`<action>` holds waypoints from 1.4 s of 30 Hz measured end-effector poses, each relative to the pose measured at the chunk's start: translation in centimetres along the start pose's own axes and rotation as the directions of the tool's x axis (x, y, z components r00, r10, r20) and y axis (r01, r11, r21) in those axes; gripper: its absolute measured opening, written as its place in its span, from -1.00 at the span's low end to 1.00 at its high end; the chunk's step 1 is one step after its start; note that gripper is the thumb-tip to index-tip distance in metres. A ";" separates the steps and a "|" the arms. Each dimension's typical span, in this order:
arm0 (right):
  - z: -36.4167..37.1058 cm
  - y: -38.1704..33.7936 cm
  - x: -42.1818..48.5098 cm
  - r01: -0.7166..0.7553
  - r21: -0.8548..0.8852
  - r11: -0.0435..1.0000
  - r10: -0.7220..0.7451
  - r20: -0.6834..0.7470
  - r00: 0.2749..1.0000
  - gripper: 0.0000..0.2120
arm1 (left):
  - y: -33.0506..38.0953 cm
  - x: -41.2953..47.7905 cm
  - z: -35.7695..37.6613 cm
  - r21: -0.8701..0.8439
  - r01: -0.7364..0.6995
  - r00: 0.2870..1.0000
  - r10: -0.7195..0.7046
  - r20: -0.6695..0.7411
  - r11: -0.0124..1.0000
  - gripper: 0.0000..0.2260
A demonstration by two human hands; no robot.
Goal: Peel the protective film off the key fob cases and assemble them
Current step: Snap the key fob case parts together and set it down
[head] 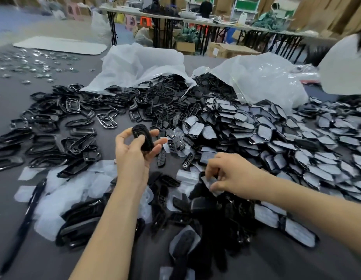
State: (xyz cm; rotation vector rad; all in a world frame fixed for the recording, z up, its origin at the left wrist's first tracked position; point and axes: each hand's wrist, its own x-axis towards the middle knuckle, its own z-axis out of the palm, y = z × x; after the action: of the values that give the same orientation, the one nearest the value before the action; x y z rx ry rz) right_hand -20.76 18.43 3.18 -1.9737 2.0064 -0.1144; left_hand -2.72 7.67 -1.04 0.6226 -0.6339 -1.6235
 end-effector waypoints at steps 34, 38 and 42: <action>4.0 -4.0 2.4 0.095 -0.033 0.995 -0.100 -0.242 0.965 -0.87 | -2.7 -2.8 1.2 0.512 -0.271 0.962 0.218 0.163 0.815 -0.79; 3.9 -3.8 2.1 0.075 0.081 0.994 -0.052 -0.259 0.965 -0.80 | -3.1 -3.0 1.2 0.556 -0.316 0.949 0.255 0.186 0.769 -0.72; 3.4 -3.7 1.7 0.095 0.235 0.967 0.006 -0.396 0.918 -0.80 | -3.4 -2.9 1.2 0.580 -0.353 0.935 0.294 0.197 0.734 -0.77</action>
State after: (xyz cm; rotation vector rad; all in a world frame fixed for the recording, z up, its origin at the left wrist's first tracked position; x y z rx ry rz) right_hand -16.28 17.21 0.75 -1.9472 2.0503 -0.7968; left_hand -5.49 10.99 -2.46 0.8473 -1.2920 -1.1015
